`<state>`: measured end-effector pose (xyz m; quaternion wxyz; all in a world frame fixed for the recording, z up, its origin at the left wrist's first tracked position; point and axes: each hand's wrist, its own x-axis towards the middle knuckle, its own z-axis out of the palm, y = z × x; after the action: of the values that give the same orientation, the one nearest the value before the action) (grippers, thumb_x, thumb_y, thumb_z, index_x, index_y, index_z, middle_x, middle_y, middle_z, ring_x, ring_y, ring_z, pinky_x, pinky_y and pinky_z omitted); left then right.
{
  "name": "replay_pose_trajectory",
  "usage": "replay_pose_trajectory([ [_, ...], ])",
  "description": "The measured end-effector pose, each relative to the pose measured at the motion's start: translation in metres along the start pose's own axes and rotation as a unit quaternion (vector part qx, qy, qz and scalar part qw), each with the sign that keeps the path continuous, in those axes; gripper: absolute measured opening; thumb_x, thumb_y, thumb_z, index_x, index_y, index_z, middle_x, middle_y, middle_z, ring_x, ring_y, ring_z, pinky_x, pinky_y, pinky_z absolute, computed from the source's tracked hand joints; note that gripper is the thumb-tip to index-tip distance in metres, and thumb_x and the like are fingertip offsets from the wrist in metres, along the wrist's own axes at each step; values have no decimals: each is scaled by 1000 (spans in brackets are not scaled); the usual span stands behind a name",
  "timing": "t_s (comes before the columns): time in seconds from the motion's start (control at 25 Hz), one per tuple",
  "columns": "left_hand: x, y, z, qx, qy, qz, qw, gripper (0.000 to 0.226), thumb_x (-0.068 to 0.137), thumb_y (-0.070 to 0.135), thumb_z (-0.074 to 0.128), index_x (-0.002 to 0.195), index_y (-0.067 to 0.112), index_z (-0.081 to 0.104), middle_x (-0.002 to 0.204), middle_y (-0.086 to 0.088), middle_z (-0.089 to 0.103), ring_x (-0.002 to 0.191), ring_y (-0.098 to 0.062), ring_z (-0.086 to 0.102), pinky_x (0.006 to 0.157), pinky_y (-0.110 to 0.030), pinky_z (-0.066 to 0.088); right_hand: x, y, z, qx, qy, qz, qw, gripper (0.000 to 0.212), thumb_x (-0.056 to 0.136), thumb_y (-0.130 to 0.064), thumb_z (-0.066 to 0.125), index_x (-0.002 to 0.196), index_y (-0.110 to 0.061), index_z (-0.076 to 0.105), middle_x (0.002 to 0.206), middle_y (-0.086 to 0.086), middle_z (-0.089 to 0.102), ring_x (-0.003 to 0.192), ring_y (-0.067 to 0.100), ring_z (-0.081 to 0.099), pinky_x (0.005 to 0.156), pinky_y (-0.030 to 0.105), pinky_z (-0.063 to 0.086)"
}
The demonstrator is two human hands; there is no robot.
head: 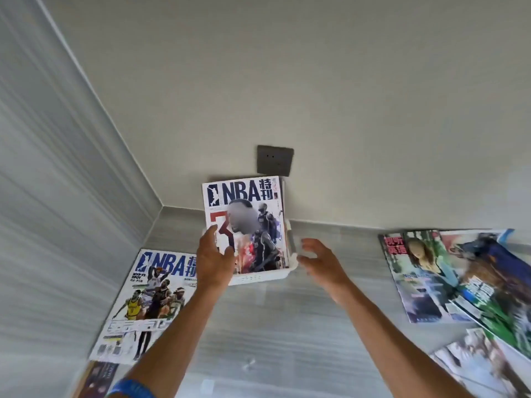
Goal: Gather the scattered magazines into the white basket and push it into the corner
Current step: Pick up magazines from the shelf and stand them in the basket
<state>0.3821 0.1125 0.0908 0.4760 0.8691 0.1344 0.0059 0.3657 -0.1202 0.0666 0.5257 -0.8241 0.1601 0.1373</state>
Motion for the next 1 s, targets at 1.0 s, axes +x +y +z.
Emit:
replay_pose_trajectory([
  [1.0,-277,27,297,53,-396,-42,916,12,89,18,63,93,22,73,91,-6,75,75,-9,70,64,-28,59,-229,342,-200,241,218,301,896,56,76,-6,73,125,-18,49,96,8,70,65,19,61,50,26,49],
])
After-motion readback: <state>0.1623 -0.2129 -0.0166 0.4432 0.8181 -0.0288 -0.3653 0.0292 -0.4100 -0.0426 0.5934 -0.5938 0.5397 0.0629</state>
